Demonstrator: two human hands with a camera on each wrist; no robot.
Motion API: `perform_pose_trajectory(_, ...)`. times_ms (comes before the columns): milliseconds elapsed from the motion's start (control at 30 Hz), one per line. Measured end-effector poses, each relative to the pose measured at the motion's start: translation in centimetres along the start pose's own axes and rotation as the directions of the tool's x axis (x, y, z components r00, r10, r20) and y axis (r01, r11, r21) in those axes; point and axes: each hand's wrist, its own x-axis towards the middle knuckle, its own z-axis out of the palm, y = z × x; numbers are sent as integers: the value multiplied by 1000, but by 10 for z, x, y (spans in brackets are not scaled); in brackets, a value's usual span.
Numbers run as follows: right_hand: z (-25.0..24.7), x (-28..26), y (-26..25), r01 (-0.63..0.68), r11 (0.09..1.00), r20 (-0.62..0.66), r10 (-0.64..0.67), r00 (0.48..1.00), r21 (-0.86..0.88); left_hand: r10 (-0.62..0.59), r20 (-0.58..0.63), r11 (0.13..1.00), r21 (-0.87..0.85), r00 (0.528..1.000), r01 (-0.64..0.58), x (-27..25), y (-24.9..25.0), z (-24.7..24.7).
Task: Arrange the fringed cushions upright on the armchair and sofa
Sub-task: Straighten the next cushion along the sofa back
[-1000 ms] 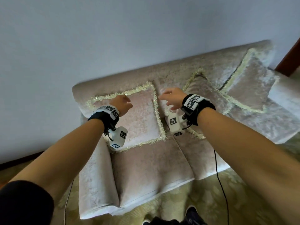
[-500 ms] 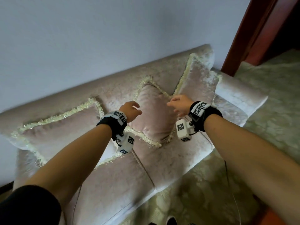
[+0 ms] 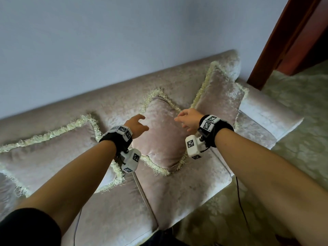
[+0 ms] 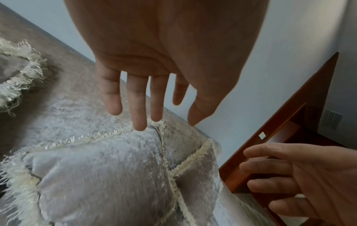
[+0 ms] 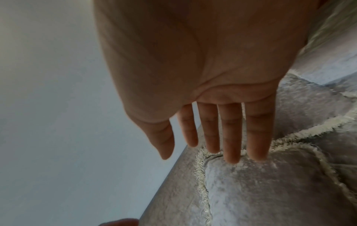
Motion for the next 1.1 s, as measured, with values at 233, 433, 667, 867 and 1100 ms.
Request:
perform_pose_trajectory(233, -19, 86, -36, 47, 998, 42, -45, 998, -51, -23, -21, 999, -35, 1000, 22, 79, 10, -15)
perform_pose_trajectory(433, -36, 162, -50, 121, 985, 155, -101, 983, -124, -110, -58, 994, -29, 992, 108, 127, 21, -20)
perform_pose_trajectory(667, -38, 256, -58, 284, 938, 370, -195, 908, -202, -282, -159, 959, -87, 946, 271, 162, 18, -10)
perform_pose_trajectory(867, -29, 316, -78, 390, 889, 487, -238, 840, -238, -450, -249, 892, -175, 858, 417, 176, 7, -4)
perform_pose_trajectory(1100, 7, 383, -66, 479, 821, 469, -306, 829, -311, -631, -243, 765, -357, 737, 537, 201, -54, 22)
